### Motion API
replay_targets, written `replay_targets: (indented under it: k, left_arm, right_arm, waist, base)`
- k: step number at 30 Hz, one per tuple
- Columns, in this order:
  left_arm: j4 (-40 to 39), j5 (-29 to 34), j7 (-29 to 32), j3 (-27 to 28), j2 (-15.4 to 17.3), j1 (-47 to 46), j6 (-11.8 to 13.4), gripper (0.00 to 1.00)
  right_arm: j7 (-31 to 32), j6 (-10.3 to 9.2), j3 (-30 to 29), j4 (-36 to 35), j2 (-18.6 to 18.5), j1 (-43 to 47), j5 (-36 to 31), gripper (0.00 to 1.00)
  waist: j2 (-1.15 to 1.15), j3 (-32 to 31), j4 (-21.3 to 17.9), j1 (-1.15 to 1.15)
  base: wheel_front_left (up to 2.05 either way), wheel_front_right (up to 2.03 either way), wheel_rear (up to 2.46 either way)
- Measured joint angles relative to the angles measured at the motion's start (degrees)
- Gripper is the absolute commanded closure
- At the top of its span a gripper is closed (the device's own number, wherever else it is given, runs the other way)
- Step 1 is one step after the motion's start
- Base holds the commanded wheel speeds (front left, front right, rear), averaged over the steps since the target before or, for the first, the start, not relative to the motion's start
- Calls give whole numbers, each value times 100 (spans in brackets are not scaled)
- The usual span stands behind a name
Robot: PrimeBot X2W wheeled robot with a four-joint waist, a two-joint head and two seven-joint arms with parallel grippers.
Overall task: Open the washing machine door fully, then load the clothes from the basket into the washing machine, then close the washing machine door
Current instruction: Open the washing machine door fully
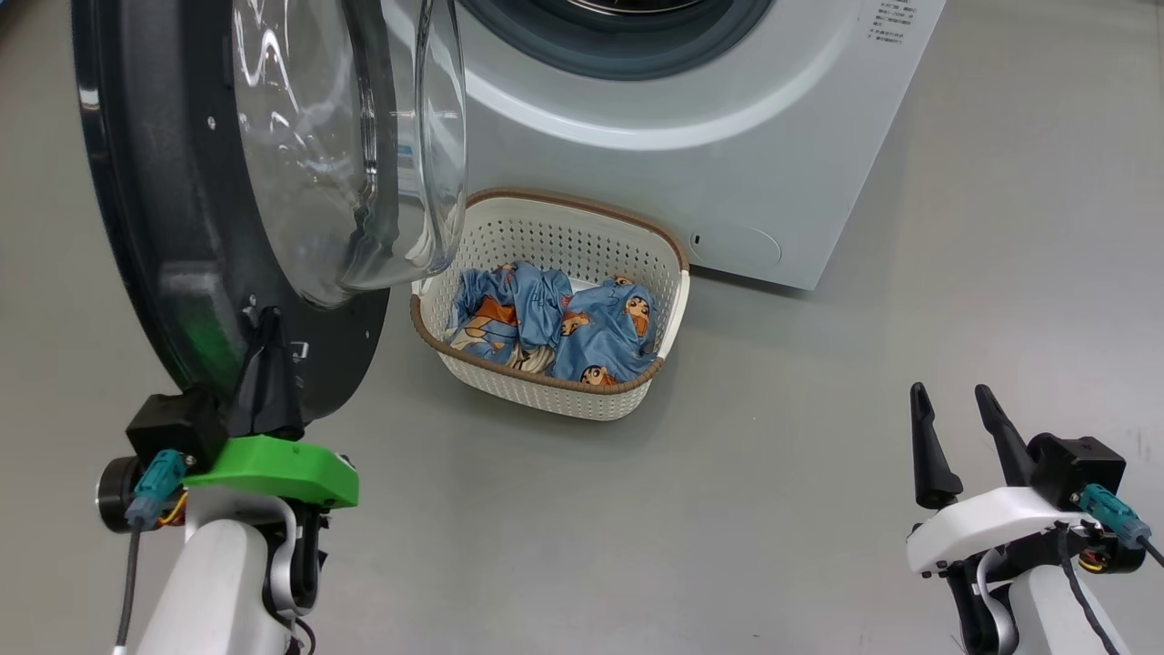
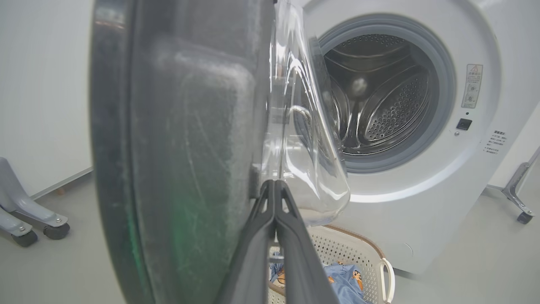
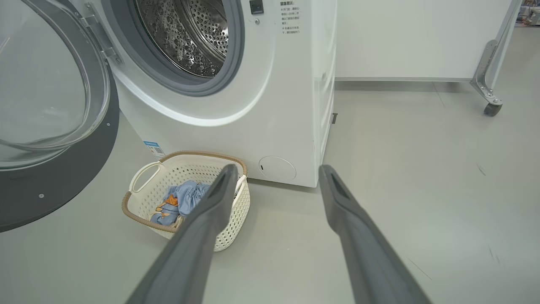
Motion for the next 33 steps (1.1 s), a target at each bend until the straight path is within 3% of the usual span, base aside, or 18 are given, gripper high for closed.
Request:
replay_targets:
  k: [14,33]
  left_arm:
    - [434,-345,0,748,409,-66,101,100]
    - [1207,-711,0,1651,980,-964,194,100]
  right_arm:
    - [0,47,90,-8,-59,-19,-119,0]
    - [0,51,111,-96,-336,-287,-248,0]
  waist:
    - [0,248,-25,0]
    - [0,873,-141,0]
  base:
    - [0,0,0]
    - [0,0,0]
